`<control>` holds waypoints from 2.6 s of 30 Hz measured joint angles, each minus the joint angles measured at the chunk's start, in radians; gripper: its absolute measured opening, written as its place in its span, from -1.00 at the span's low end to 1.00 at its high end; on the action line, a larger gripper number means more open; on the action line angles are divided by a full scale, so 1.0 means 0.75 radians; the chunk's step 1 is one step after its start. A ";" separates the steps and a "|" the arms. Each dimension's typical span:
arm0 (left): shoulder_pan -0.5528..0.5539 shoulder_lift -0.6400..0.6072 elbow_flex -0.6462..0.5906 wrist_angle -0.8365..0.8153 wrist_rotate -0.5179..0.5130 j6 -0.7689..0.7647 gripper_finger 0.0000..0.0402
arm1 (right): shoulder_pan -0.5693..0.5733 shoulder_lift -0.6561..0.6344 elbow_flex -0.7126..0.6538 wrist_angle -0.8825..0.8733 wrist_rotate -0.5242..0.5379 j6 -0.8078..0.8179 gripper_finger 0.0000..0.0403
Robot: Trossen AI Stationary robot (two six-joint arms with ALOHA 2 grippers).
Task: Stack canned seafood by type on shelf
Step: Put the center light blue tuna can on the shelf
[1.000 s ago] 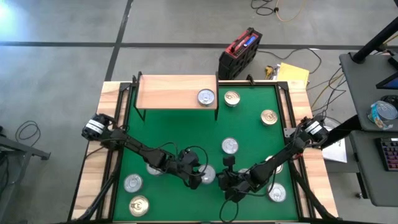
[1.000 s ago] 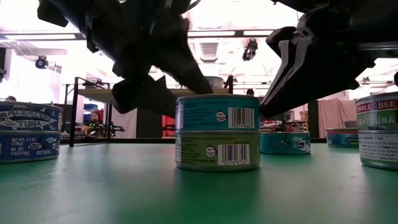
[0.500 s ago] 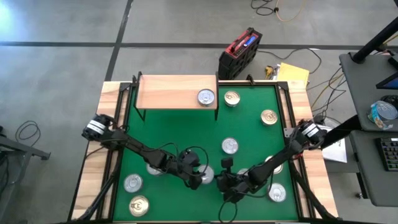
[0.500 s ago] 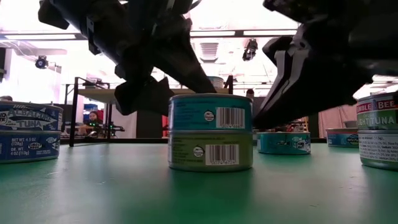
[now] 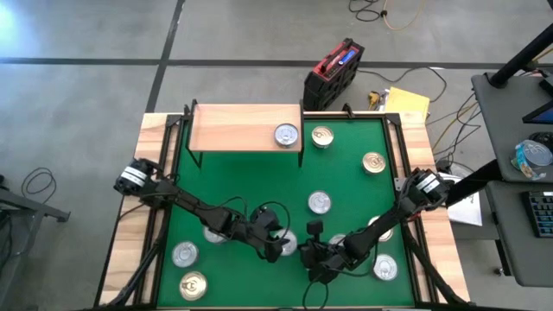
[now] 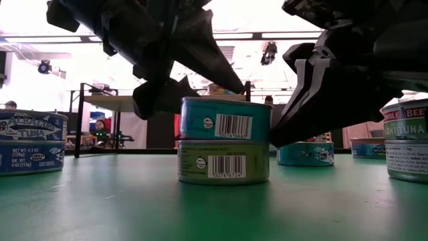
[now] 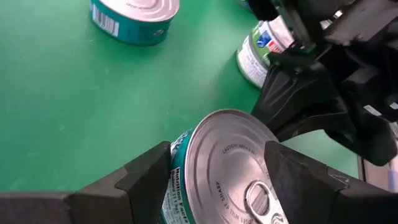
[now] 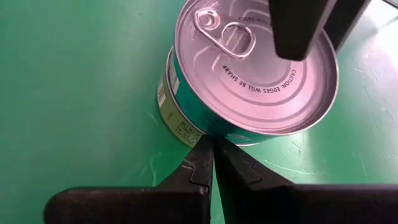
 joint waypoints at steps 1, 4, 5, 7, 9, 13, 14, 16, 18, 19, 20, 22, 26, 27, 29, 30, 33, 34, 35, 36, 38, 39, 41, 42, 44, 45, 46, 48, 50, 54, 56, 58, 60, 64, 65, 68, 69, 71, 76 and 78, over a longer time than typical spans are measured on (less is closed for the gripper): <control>0.000 0.000 0.004 -0.001 0.000 0.007 0.21 | 0.000 0.000 0.000 0.000 0.000 0.003 -0.95; 0.000 0.000 0.012 0.000 0.006 0.010 0.21 | 0.000 0.000 0.000 0.000 0.002 0.009 -0.95; 0.000 0.000 0.015 -0.002 0.007 0.011 0.21 | 0.000 0.000 0.000 0.000 0.003 0.009 -0.95; 0.000 -0.001 0.019 -0.004 0.010 0.012 0.21 | 0.000 0.000 0.000 0.000 0.005 0.009 -0.95; -0.001 -0.001 0.021 -0.004 0.015 0.017 0.21 | 0.000 0.000 0.000 0.000 0.009 0.009 -0.95; -0.003 -0.003 0.034 0.003 0.025 0.028 0.21 | 0.000 -0.001 0.000 0.000 0.010 0.010 -0.95; -0.003 -0.005 0.042 0.004 0.032 0.038 0.21 | 0.000 -0.001 0.000 -0.001 0.010 0.010 -0.95; -0.005 -0.012 0.054 0.012 0.046 0.052 0.21 | 0.000 -0.001 0.000 -0.001 0.019 0.010 -0.95; -0.007 -0.017 0.072 0.015 0.069 0.069 0.21 | -0.003 -0.001 0.000 0.001 0.037 0.009 -0.95; -0.008 -0.018 0.080 0.008 0.085 0.071 0.21 | -0.004 -0.001 0.000 0.001 0.057 0.009 -0.95; -0.010 -0.018 0.085 0.003 0.101 0.079 0.21 | -0.007 -0.002 0.000 0.005 0.067 0.010 -0.95; -0.011 -0.017 0.092 -0.006 0.121 0.098 0.21 | -0.010 -0.005 0.001 0.011 0.072 0.010 -0.95; -0.010 -0.016 0.094 -0.024 0.126 0.103 0.21 | -0.012 -0.005 0.001 0.006 0.056 0.010 -0.95; -0.010 -0.016 0.094 -0.036 0.122 0.103 0.21 | -0.012 -0.005 0.001 0.007 0.052 0.010 -0.95; -0.010 -0.016 0.094 -0.044 0.118 0.103 0.21 | -0.016 -0.005 0.001 0.006 0.049 0.009 -0.95; -0.010 -0.016 0.094 -0.045 0.114 0.103 0.21 | -0.017 -0.005 0.001 0.005 0.048 0.009 -0.95; -0.008 -0.016 0.094 -0.072 0.112 0.109 0.21 | -0.017 -0.005 0.001 0.001 0.049 0.010 -0.95; -0.009 -0.017 0.094 -0.089 0.111 0.110 0.21 | -0.017 -0.005 0.001 -0.006 0.054 0.012 -0.95; -0.009 -0.021 0.094 -0.118 0.113 0.110 0.21 | -0.017 -0.010 0.001 -0.028 0.060 0.023 -0.95; -0.009 -0.026 0.094 -0.153 0.116 0.111 0.21 | -0.015 -0.017 0.001 -0.052 0.060 0.040 -0.95; -0.014 -0.042 0.094 -0.230 0.138 0.113 0.21 | -0.013 -0.049 0.001 -0.120 0.058 0.089 -0.95; -0.018 -0.053 0.094 -0.268 0.141 0.119 0.20 | -0.011 -0.067 0.001 -0.152 0.058 0.115 -0.95; -0.033 -0.079 0.094 -0.339 0.142 0.155 0.18 | -0.004 -0.095 0.002 -0.196 0.057 0.157 -0.95; -0.041 -0.093 0.093 -0.368 0.143 0.174 0.17 | 0.002 -0.103 0.002 -0.217 0.053 0.160 -0.95; -0.054 -0.125 0.093 -0.419 0.142 0.187 0.15 | 0.011 -0.110 0.001 -0.213 0.002 0.159 -0.95; -0.060 -0.141 0.093 -0.445 0.142 0.186 0.15 | 0.016 -0.112 0.001 -0.208 -0.030 0.159 -0.95; -0.066 -0.156 0.093 -0.467 0.140 0.174 0.15 | 0.020 -0.112 0.001 -0.209 -0.058 0.162 -0.95; -0.084 -0.174 0.093 -0.515 0.136 0.131 0.15 | 0.030 -0.110 0.001 -0.208 -0.091 0.188 -0.95; -0.103 -0.175 0.092 -0.524 0.133 0.088 0.15 | 0.052 -0.106 0.001 -0.207 -0.092 0.208 -0.95; -0.121 -0.153 0.089 -0.501 0.136 0.013 0.15 | 0.102 -0.105 0.001 -0.133 -0.108 0.201 -0.95; -0.119 -0.133 0.084 -0.496 0.131 -0.006 0.15 | 0.110 -0.105 -0.003 -0.072 -0.119 0.195 -0.95; -0.117 -0.117 0.078 -0.454 0.114 -0.008 0.15 | 0.111 -0.093 -0.011 -0.014 -0.116 0.184 -0.95; -0.118 -0.105 0.076 -0.400 0.106 -0.002 0.15 | 0.109 -0.074 -0.013 0.026 -0.115 0.155 -0.95; -0.119 -0.096 0.069 -0.373 0.070 0.000 0.15 | 0.105 -0.041 -0.011 0.075 -0.118 0.128 -0.95; -0.118 -0.095 0.069 -0.372 0.055 -0.002 0.15 | 0.101 -0.036 -0.011 0.081 -0.116 0.125 -0.95; -0.116 -0.092 0.065 -0.391 0.025 -0.026 0.15 | 0.086 -0.029 -0.011 0.102 -0.106 0.116 -0.95; -0.114 -0.089 0.062 -0.382 0.022 -0.035 0.15 | 0.081 -0.028 -0.011 0.104 -0.103 0.115 -0.95; -0.114 -0.089 0.040 -0.366 0.006 -0.057 0.15 | 0.068 -0.027 -0.011 0.110 -0.103 0.114 -0.95; -0.113 -0.088 -0.034 -0.182 -0.007 -0.079 0.15 | 0.049 -0.025 -0.011 0.110 -0.107 0.094 -0.95; -0.113 -0.081 -0.052 -0.144 -0.007 -0.094 0.15 | 0.046 -0.025 -0.011 0.110 -0.107 0.089 -0.95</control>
